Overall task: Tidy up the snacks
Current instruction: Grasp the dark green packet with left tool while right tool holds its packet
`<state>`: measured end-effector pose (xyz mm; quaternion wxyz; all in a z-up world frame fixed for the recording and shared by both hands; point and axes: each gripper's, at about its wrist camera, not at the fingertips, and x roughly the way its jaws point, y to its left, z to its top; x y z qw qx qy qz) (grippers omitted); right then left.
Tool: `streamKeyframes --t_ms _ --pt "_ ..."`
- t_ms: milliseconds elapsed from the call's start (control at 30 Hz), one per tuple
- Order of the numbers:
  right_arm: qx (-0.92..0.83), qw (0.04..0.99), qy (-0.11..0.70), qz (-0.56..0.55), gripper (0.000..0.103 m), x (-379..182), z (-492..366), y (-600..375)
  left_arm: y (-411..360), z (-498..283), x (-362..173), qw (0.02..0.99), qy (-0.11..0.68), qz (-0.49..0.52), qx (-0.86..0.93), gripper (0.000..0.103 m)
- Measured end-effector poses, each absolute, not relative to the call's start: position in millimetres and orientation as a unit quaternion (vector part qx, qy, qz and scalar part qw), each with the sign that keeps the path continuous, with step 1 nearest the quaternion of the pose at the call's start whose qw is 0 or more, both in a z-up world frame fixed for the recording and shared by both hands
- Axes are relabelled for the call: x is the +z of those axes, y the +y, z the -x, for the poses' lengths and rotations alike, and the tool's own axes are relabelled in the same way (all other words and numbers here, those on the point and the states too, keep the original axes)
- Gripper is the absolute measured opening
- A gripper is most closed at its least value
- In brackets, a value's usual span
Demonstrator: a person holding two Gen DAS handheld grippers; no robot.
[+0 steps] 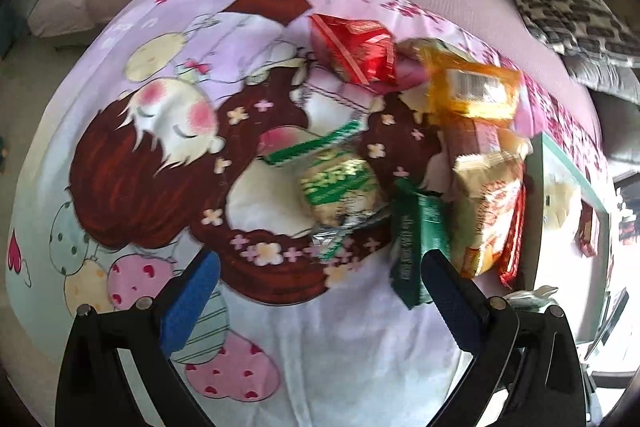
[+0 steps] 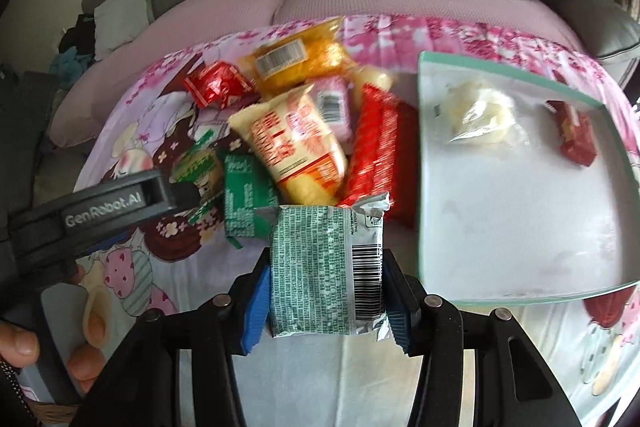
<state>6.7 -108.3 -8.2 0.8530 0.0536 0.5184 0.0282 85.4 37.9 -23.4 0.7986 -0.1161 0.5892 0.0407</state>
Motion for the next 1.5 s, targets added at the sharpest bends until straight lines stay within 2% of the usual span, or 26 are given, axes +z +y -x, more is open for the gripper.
streamKeyframes --t_ms 333,400,467,500,767,1200,1400,1433,1500 --pt "-0.027 0.853 0.515 -0.086 0.053 -6 -6 -154 -22 -99 -35 0.802 0.596 0.034 0.001 0.099" --pt "-0.033 0.852 0.514 -0.091 0.053 -5 -5 -161 -32 -101 -37 0.803 0.595 0.017 -0.003 0.097" --pt "-0.037 0.852 0.514 -0.095 0.053 -6 -5 -166 -42 -105 -40 0.804 0.595 -0.001 -0.007 0.088" --pt "-0.038 0.851 0.515 -0.097 0.053 -7 -6 -168 -46 -107 -43 0.802 0.597 -0.006 -0.009 0.087" --pt "-0.037 0.847 0.521 -0.104 0.053 -11 -8 -172 -66 -122 -53 0.801 0.599 -0.012 -0.026 0.087" --pt "-0.049 0.842 0.525 -0.119 0.053 -16 -8 -175 -3 -127 -62 0.793 0.608 0.03 0.01 0.087" --pt "-0.049 0.84 0.526 -0.122 0.053 -18 -9 -174 -2 -122 -69 0.79 0.612 0.015 0.014 0.087" --pt "-0.049 0.84 0.527 -0.122 0.053 -18 -9 -174 -6 -120 -71 0.79 0.613 0.008 0.015 0.086" --pt "-0.049 0.839 0.528 -0.122 0.053 -19 -9 -173 -10 -119 -75 0.788 0.615 -0.004 0.016 0.077"
